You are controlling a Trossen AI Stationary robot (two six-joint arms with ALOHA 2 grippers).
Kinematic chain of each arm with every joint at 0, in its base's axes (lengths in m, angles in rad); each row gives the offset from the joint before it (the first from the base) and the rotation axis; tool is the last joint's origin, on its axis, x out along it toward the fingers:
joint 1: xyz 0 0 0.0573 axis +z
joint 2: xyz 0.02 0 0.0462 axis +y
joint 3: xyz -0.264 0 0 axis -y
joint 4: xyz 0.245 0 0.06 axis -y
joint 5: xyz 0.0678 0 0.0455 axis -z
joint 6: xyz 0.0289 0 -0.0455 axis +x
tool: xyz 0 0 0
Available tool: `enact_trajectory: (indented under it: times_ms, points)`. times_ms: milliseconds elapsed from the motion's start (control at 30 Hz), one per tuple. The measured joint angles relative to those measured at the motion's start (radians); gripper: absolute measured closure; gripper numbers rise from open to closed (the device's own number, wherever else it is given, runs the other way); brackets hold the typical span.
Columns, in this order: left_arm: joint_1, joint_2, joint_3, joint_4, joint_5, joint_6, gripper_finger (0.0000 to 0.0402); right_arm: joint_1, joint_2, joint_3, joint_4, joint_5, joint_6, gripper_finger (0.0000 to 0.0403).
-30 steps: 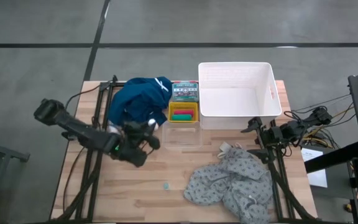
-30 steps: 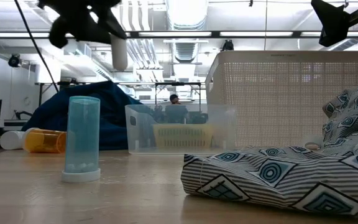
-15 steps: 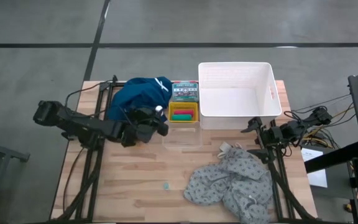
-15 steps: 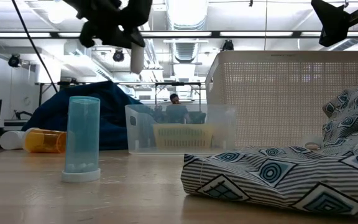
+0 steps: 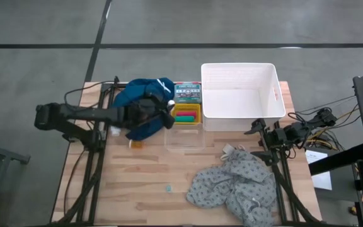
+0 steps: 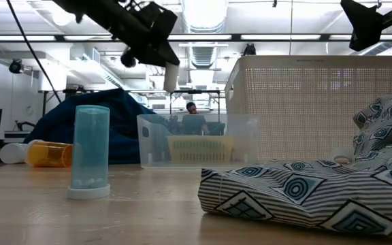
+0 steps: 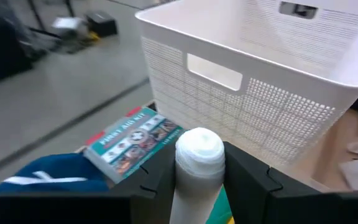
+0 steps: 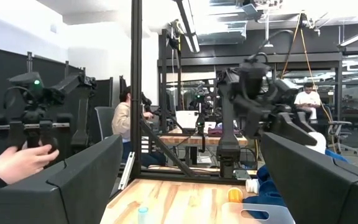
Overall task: Pick & Place Medicine items
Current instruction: Put the white bandage into the yellow bin
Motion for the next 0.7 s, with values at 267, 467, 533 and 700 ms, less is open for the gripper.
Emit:
enact_trajectory:
  times_ms: [267, 467, 533, 700]
  points:
    - [0.095, 0.029, 0.0, 0.033, 0.189, 0.023, 0.0279, 0.0, 0.0, 0.0, 0.0, 0.0, 0.0, 0.0023]
    - [0.099, 0.062, 0.0, 0.098, 0.193, 0.098, 0.0279, 0.0, 0.0, 0.0, 0.0, 0.0, 0.0, 0.0023]
    - [0.1, 0.064, 0.001, 0.104, 0.212, 0.106, 0.0279, 0.0, 0.0, 0.0, 0.0, 0.0, 0.0, 0.0023]
    - [0.107, 0.074, 0.007, 0.102, 0.247, 0.107, 0.0279, 0.0, 0.0, 0.0, 0.0, 0.0, 0.0, 0.0023]
